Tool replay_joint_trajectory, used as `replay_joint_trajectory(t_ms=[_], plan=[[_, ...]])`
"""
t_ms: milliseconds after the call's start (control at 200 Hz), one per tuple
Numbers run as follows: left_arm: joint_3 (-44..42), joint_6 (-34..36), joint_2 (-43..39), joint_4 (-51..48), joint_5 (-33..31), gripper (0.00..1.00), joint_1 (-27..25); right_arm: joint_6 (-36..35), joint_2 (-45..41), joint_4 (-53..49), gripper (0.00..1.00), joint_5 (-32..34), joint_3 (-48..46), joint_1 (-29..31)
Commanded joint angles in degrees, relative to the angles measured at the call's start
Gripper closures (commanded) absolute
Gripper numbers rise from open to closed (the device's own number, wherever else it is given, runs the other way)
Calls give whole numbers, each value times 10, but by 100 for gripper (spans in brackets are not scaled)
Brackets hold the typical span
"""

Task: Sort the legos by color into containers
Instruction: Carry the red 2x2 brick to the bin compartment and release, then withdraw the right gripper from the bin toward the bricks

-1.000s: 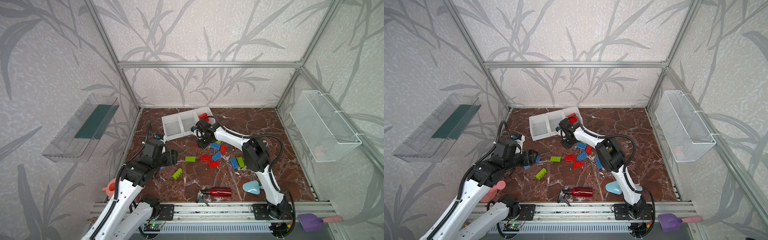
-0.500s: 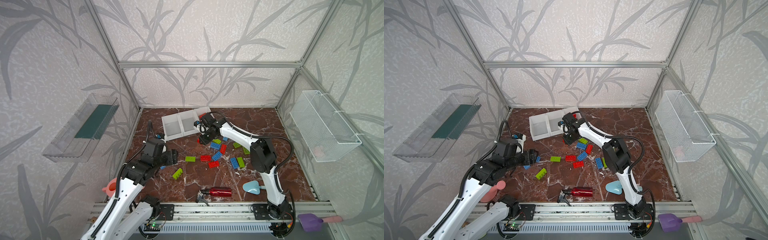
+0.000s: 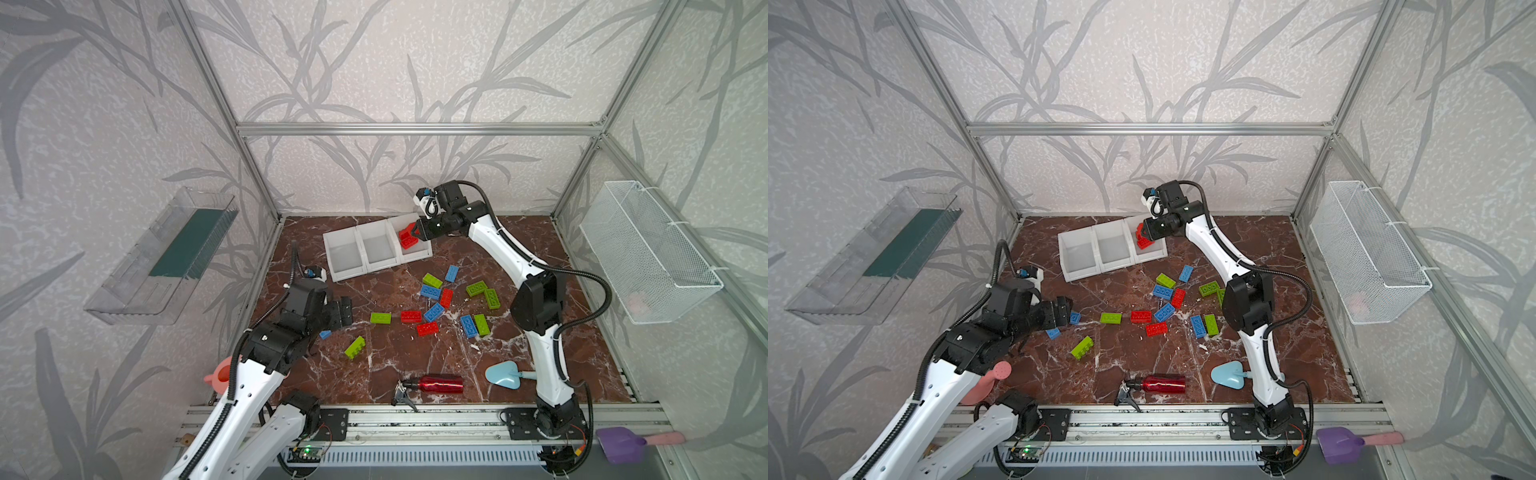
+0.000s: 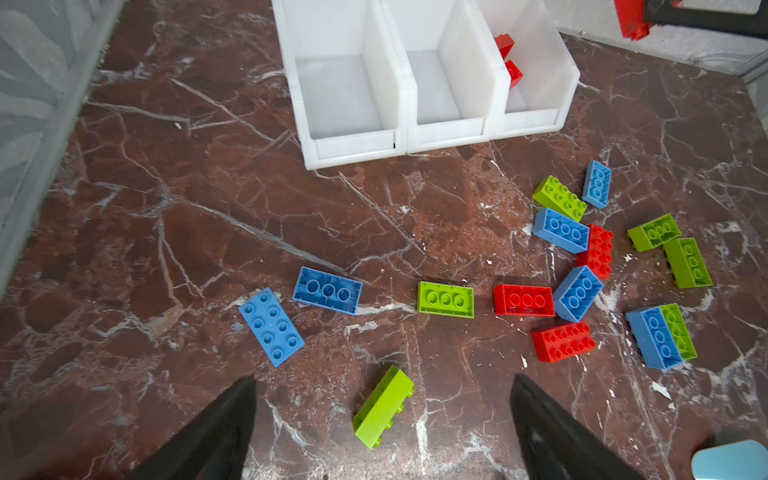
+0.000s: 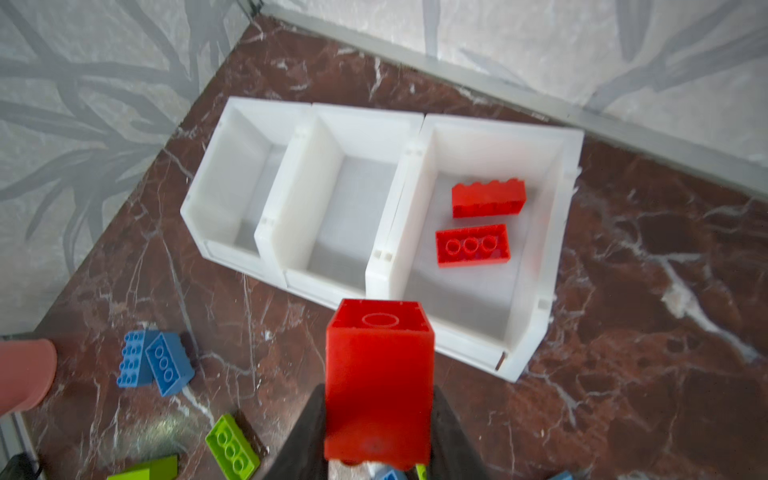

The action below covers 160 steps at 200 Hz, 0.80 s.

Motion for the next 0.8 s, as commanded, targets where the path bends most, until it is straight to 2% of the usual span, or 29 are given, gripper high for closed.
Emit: replay_joint_trajectory(t_ms=[0, 160, 240, 330, 395, 565, 645, 795], plan=[[-11, -14, -16, -6, -35, 3, 1, 12, 74, -65, 85, -4, 106, 2], [-10, -17, -20, -9, -48, 2, 2, 29, 177, -119, 81, 13, 275, -1], [-11, -14, -20, -9, -45, 2, 2, 47, 190, -104, 78, 13, 283, -6], [-11, -11, -19, -9, -46, 2, 2, 63, 181, -69, 74, 12, 245, -9], [-11, -7, -18, -8, -42, 2, 2, 72, 173, -42, 66, 11, 218, -11], [-11, -1, -12, -7, -34, 2, 2, 83, 174, -27, 29, 2, 217, -15], [-8, 1, -9, -10, -44, 3, 2, 82, 174, -35, 23, 0, 230, -15], [-7, 2, -9, -12, -46, 3, 2, 70, 151, -43, 18, 5, 227, -14]])
